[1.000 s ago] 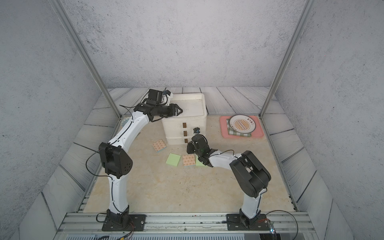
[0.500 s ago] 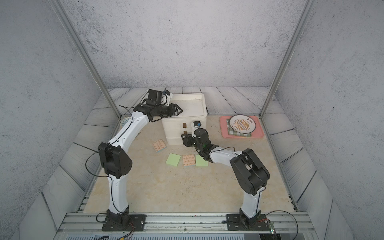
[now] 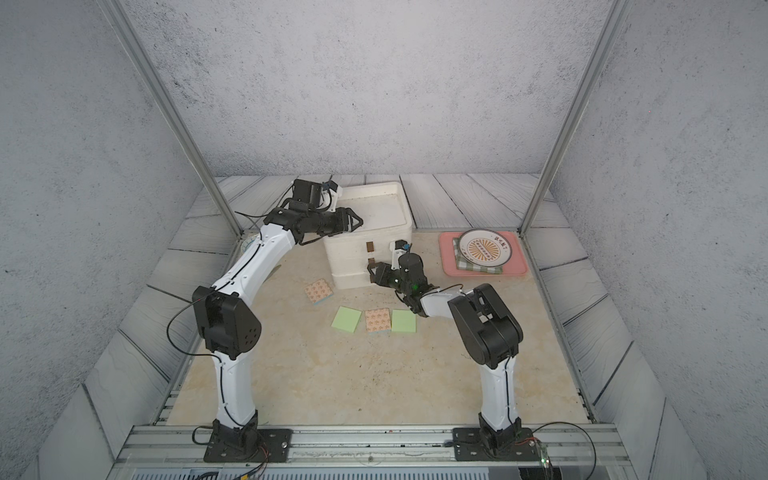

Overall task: Please put the sticky notes in the drawer by color
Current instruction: Open the drawer in the storage box.

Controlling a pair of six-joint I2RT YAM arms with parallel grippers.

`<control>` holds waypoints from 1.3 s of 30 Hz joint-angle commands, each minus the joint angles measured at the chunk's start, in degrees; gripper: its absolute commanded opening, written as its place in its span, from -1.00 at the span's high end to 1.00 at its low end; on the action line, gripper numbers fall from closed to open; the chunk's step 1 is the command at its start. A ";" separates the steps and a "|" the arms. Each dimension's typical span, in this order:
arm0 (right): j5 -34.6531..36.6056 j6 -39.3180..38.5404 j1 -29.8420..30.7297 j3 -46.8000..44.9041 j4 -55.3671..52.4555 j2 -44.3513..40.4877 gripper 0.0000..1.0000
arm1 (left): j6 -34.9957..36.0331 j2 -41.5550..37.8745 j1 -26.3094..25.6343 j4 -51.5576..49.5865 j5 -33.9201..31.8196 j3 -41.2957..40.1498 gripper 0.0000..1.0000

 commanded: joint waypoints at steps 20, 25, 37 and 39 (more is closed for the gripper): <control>1.45 3.17 -0.24 1.08 9.32 3.47 1.00 | -0.17 0.51 0.68 -8.74 -0.05 -2.74 -0.12; 1.50 3.09 -0.25 -3.10 9.07 0.16 1.00 | -0.27 0.98 0.80 -8.57 -0.22 -2.67 -0.12; -0.88 2.72 -0.14 -18.26 0.11 -15.96 1.00 | -1.24 3.69 0.85 -8.23 0.46 -2.34 -0.12; -0.90 2.94 0.03 -20.10 -1.11 -17.52 1.00 | -1.67 3.56 0.78 -7.85 0.82 -2.34 -0.12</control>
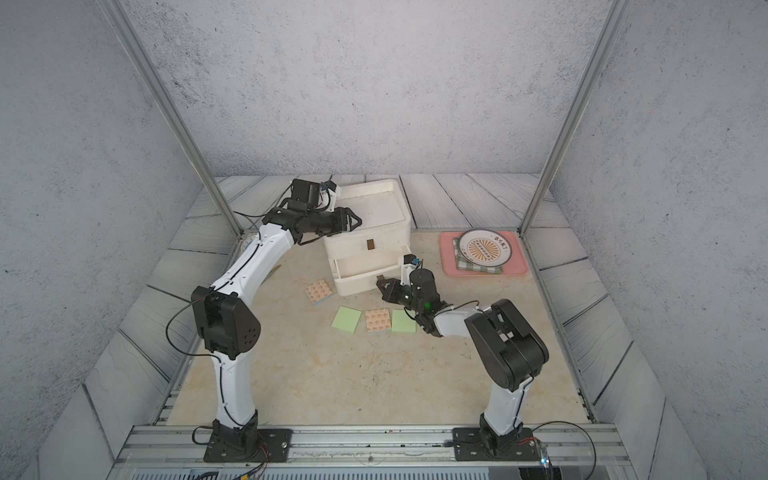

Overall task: Please put the sticky notes in the drawer by color
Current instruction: Open the drawer in the storage box.

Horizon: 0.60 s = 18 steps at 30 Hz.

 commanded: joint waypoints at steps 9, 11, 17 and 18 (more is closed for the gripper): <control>2.25 -1.82 1.72 -6.80 -8.43 -12.53 1.00 | -1.34 2.88 0.21 -7.96 0.09 -2.05 -0.12; 2.68 -2.41 2.26 -7.17 -9.87 -14.01 1.00 | -1.56 2.90 0.15 -8.05 0.06 -1.98 -0.12; 3.53 -5.10 2.50 -5.07 -13.51 -13.73 0.90 | -1.37 2.79 -0.32 -8.45 0.08 -1.82 -0.12; 3.47 -5.73 2.50 -4.37 -14.35 -13.52 0.73 | -1.31 2.72 -0.30 -8.75 0.04 -1.61 -0.12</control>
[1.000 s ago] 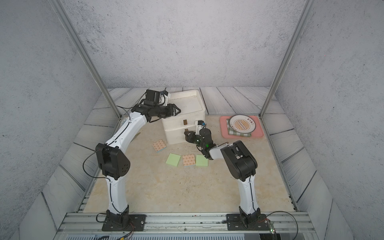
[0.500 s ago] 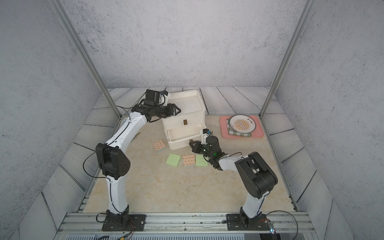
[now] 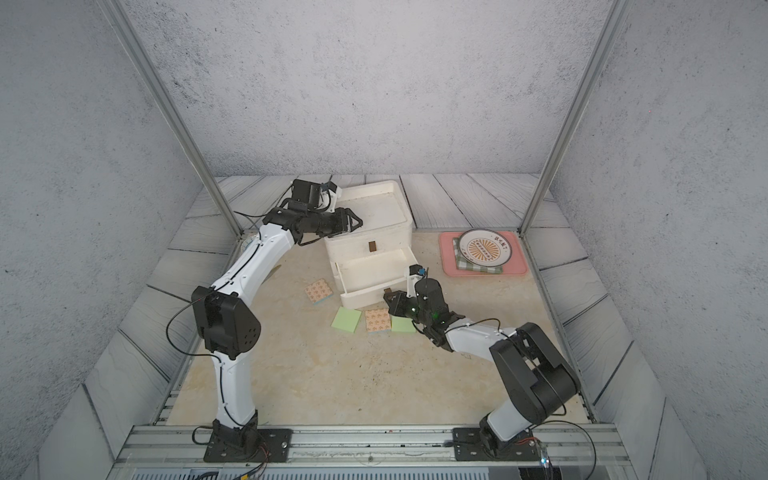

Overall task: Please put the sticky notes in the drawer by color
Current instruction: Open the drawer in the storage box.

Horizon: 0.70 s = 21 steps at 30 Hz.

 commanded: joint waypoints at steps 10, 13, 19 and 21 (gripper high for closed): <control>5.81 -9.94 0.31 1.13 -19.83 -13.29 -0.24 | 0.78 -1.34 -0.18 -11.19 -0.69 0.41 -0.13; 11.18 -14.17 0.31 0.68 -30.65 -18.45 -0.40 | 1.31 -2.85 -0.02 -13.71 -0.50 3.87 -0.14; 22.21 -16.24 0.29 1.30 -46.16 -18.16 -0.60 | 2.25 -10.83 0.66 -15.31 -0.91 -0.03 -0.16; 23.81 -15.84 0.30 1.15 -47.23 -16.27 -0.64 | 2.58 -16.03 0.99 -13.87 -2.49 -7.10 -0.16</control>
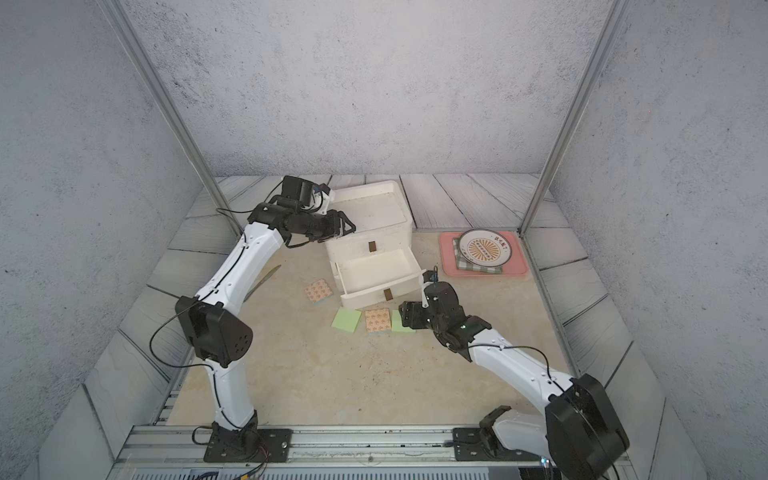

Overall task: Please put the sticky notes in the drawer by color
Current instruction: Open the drawer in the storage box, then pick up the sticky notes from the center of the board.

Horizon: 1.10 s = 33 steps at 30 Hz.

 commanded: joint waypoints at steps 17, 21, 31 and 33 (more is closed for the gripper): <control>5.26 -0.74 2.25 7.38 8.55 24.92 -0.98 | -9.21 -47.18 10.80 24.92 -4.87 -73.27 -0.17; 5.66 0.14 2.87 8.95 8.70 27.34 -0.98 | -9.11 -46.54 10.80 25.74 -3.82 -74.96 -0.17; 15.33 2.82 6.57 10.22 3.70 31.59 -0.98 | -8.75 -42.63 10.78 26.54 -0.11 -74.92 -0.16; 16.65 3.39 7.08 10.32 2.66 31.97 -0.98 | -8.74 -42.69 10.80 26.68 -0.01 -74.93 -0.16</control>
